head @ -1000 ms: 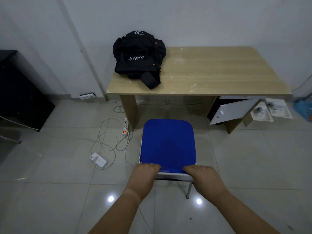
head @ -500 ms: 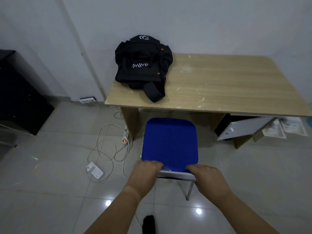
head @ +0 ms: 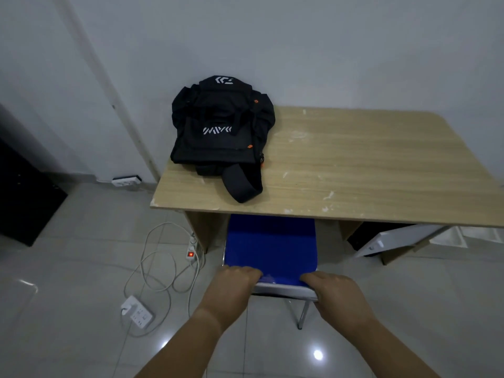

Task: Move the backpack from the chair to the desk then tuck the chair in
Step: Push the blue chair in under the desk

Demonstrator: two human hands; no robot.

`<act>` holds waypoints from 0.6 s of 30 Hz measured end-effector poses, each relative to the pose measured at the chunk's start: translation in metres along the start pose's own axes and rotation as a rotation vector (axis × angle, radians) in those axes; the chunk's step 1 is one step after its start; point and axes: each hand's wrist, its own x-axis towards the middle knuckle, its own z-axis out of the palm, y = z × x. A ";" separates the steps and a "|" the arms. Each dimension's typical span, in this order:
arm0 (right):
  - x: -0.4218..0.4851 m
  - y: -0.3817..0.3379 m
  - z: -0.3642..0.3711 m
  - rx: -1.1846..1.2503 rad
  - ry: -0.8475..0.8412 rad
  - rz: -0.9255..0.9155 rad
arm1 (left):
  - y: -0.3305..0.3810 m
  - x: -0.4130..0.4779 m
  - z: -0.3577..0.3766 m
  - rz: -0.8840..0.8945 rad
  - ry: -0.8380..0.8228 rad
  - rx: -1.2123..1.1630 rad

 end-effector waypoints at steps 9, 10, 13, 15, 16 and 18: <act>0.039 0.026 -0.015 -0.011 0.013 -0.013 | -0.010 0.044 -0.010 -0.005 0.004 0.051; 0.044 0.030 -0.017 -0.022 0.015 -0.013 | -0.010 0.049 -0.011 -0.008 0.012 0.049; 0.058 0.039 -0.022 -0.027 0.031 -0.023 | -0.012 0.064 -0.017 -0.020 0.022 0.049; 0.068 0.045 -0.025 -0.024 0.047 -0.032 | -0.015 0.075 -0.020 -0.017 0.023 0.060; 0.074 0.047 -0.026 -0.026 0.058 -0.039 | -0.017 0.081 -0.022 -0.016 0.022 0.063; 0.086 0.053 -0.028 -0.025 0.086 -0.047 | -0.020 0.092 -0.025 -0.017 0.020 0.072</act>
